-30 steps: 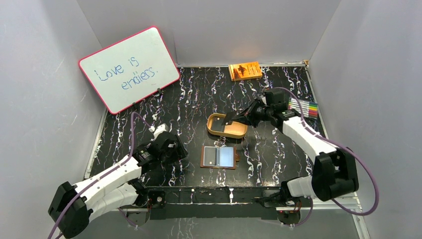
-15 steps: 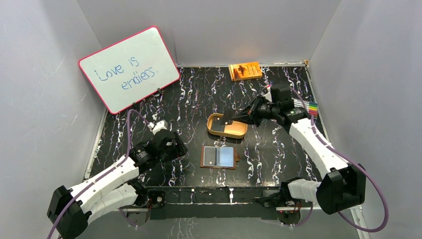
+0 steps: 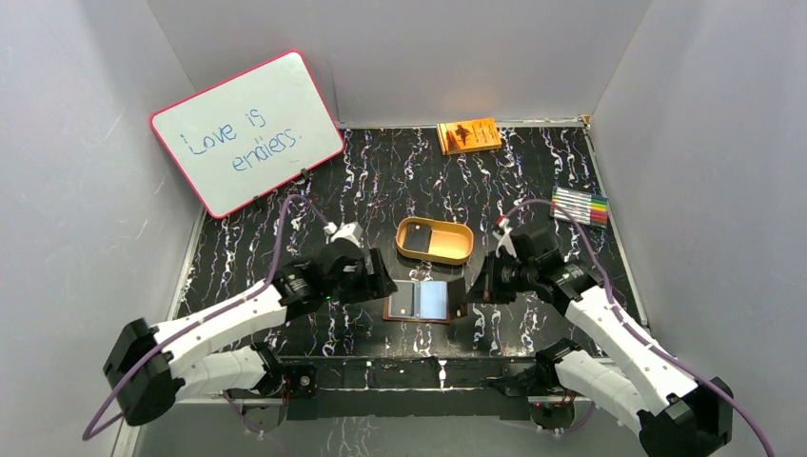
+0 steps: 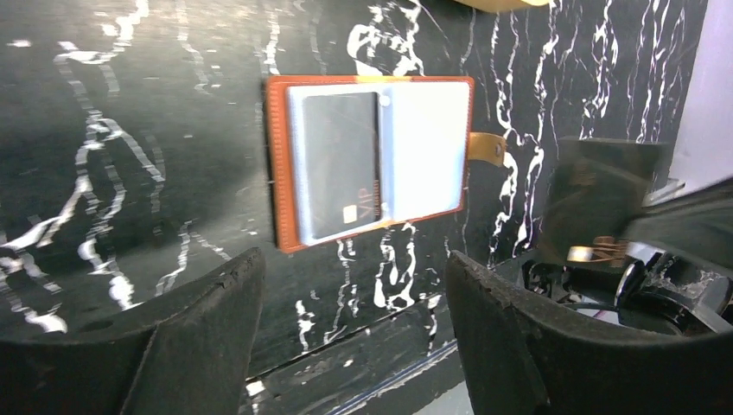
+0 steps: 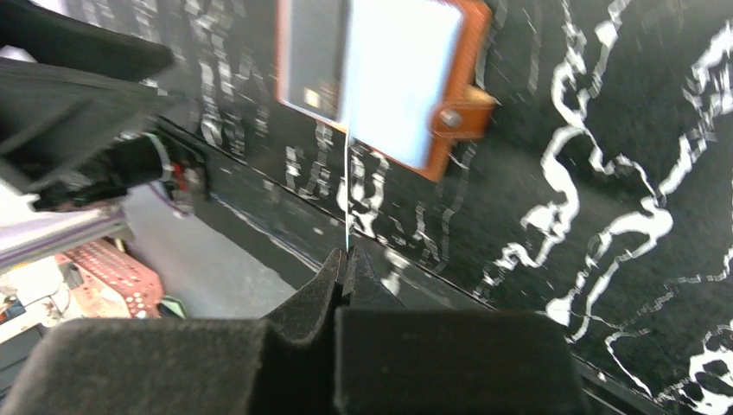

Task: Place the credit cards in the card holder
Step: Turn over the card slot in the card holder.

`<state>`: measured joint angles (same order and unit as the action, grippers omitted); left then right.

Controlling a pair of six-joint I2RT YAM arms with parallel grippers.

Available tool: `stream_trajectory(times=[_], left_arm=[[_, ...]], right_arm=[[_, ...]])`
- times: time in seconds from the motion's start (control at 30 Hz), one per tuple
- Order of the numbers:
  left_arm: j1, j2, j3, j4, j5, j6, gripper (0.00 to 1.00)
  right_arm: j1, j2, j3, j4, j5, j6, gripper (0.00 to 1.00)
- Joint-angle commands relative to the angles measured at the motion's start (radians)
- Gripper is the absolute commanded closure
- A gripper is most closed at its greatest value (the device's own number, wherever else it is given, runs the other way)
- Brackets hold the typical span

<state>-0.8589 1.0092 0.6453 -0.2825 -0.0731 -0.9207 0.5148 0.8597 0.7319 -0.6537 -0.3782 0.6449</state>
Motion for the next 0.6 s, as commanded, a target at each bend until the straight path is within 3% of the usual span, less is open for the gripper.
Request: stream_trajectory(times=[0.0, 0.27, 0.57], left_arm=[[-0.052, 0.128, 0.088, 0.066, 0.001, -0.008, 0.27], [-0.061, 0.287, 0.172, 0.141, 0.065, 0.007, 0.29], [-0.066, 0.435, 0.223, 0.199, 0.146, -0.001, 0.32]], right_arm=[[0.008, -0.045, -0.118, 0.081, 0.008, -0.038, 1.0], [0.01, 0.003, -0.255, 0.23, -0.004, 0.0, 1.0], [0.009, 0.052, -0.264, 0.274, -0.023, 0.006, 1.0]])
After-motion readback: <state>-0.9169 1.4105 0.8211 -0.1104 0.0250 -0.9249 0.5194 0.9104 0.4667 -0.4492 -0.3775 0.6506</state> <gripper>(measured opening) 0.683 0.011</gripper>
